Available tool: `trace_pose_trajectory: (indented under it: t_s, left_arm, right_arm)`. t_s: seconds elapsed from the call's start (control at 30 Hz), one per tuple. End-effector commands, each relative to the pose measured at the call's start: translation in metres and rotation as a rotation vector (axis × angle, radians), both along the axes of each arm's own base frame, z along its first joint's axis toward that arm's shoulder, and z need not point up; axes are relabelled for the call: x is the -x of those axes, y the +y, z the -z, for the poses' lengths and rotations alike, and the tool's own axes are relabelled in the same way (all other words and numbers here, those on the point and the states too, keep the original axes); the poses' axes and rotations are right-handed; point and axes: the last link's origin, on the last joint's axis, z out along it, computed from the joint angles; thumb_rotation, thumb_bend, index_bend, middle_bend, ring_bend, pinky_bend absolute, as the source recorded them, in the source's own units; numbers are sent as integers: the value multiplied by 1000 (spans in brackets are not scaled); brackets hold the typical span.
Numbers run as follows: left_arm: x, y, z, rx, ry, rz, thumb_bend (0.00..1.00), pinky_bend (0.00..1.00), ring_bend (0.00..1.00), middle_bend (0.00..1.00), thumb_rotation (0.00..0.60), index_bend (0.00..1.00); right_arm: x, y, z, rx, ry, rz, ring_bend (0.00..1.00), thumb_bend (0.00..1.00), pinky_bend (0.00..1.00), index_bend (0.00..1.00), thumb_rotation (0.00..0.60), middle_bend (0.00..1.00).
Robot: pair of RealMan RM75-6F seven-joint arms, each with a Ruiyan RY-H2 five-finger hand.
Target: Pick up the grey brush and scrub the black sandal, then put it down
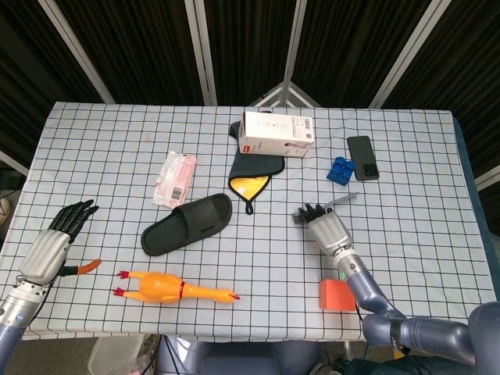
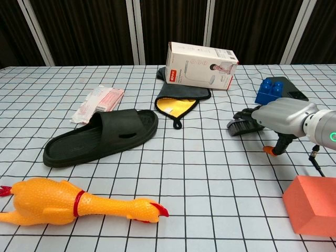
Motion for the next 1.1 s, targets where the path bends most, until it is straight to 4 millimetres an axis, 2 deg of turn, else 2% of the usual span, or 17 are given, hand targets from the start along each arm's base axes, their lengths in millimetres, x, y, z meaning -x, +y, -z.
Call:
trace_pose_trajectory:
  t_s: [0.03, 0.53, 0.63, 0.7, 0.77, 0.87, 1.1]
  left_arm:
    - [0, 0, 0, 0, -1, 1, 258, 0, 0, 0, 600, 0]
    - [-2, -1, 2, 7, 2, 4, 258, 0, 0, 0, 600, 0]
    - [-2, -2, 0, 2, -1, 4, 246, 0, 0, 0, 600, 0]
    - [-2, -4, -3, -12, 1, 6, 211, 0, 0, 0, 600, 0]
    - [-1, -9, -11, -49, 18, 7, 169, 0, 0, 0, 600, 0]
    - [1, -19, -24, -114, 54, -11, 110, 0, 0, 0, 600, 0]
    - [10, -52, -48, -234, 187, -162, 67, 0, 0, 0, 600, 0]
  right_arm:
    - [-2, 1, -4, 5, 3, -6, 125, 444, 289, 0, 600, 71]
    - [6, 28, -25, -31, 116, -13, 125, 440, 288, 0, 600, 71]
    - [2, 32, -32, -23, 105, -6, 123, 427, 256, 0, 600, 71]
    - [-1, 37, -41, 2, 78, -7, 90, 416, 183, 0, 600, 63]
    - [-1, 47, -60, 64, 13, -7, 36, 408, 105, 0, 600, 34]
    - [11, 71, -89, 153, -66, 13, 0, 398, 33, 0, 600, 0]
    - [55, 146, -162, 394, -181, 89, 0, 384, 0, 0, 600, 0]
